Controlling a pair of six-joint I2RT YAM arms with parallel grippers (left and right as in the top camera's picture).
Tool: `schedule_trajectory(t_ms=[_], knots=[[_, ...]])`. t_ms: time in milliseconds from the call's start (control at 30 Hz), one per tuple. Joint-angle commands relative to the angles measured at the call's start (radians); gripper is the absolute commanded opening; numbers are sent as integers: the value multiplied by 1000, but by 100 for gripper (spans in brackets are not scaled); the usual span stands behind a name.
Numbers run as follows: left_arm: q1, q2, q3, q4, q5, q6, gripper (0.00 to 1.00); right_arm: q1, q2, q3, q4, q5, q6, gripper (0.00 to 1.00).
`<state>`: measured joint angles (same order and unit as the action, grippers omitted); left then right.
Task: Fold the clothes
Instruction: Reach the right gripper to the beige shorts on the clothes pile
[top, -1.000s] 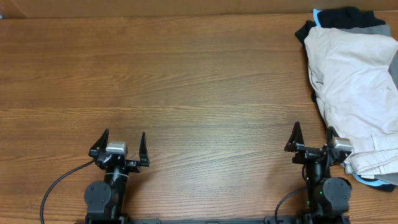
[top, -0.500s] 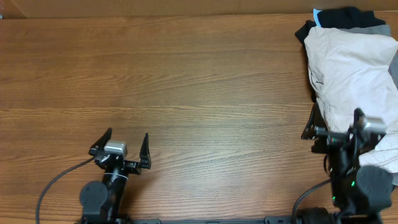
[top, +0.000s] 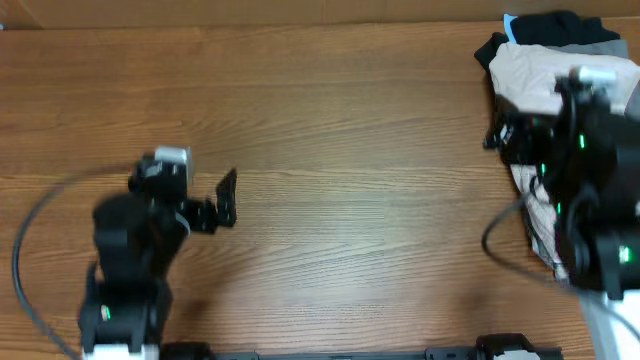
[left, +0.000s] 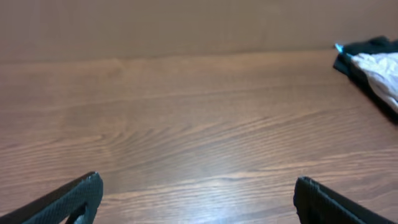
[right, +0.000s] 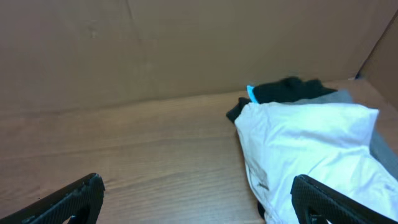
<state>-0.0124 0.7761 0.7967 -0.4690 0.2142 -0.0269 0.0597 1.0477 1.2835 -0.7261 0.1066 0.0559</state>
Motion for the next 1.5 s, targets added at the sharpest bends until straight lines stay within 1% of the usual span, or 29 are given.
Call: schedule_trajectory(t_ms=[0,100,233,333,500,667,700,900,1033,1100,1167,1333,1467], knots=[[5,182,190,-82,48,9,100,-1,105,112,-4,-34,-1,100],[5,311,278,-108,46,8,100,-2,156,119,43,-37,-1,100],[5,451,297,-61,49,-12,100,-37,226,119,125,-30,-13,100],[5,542,297,-61,53,-11,100,-127,293,119,172,-43,-12,100],[5,650,297,-36,107,-10,100,-341,419,119,197,-49,-12,100],[5,689,297,0,127,-10,100,-565,563,119,202,-72,-18,100],[5,689,297,10,127,-10,100,-634,618,119,206,-85,-11,100],[5,689,297,22,127,-6,100,-801,750,119,204,-87,-20,100],[5,689,296,21,127,-6,100,-877,797,118,191,-158,-88,99],[5,689,296,22,127,-6,100,-893,809,118,181,-163,-109,96],[5,689,296,23,127,-6,100,-900,816,117,166,-161,-134,89],[5,689,297,29,127,-6,100,-914,818,95,144,-160,-140,74],[5,690,296,30,113,-4,100,-915,818,60,137,-153,-139,68]])
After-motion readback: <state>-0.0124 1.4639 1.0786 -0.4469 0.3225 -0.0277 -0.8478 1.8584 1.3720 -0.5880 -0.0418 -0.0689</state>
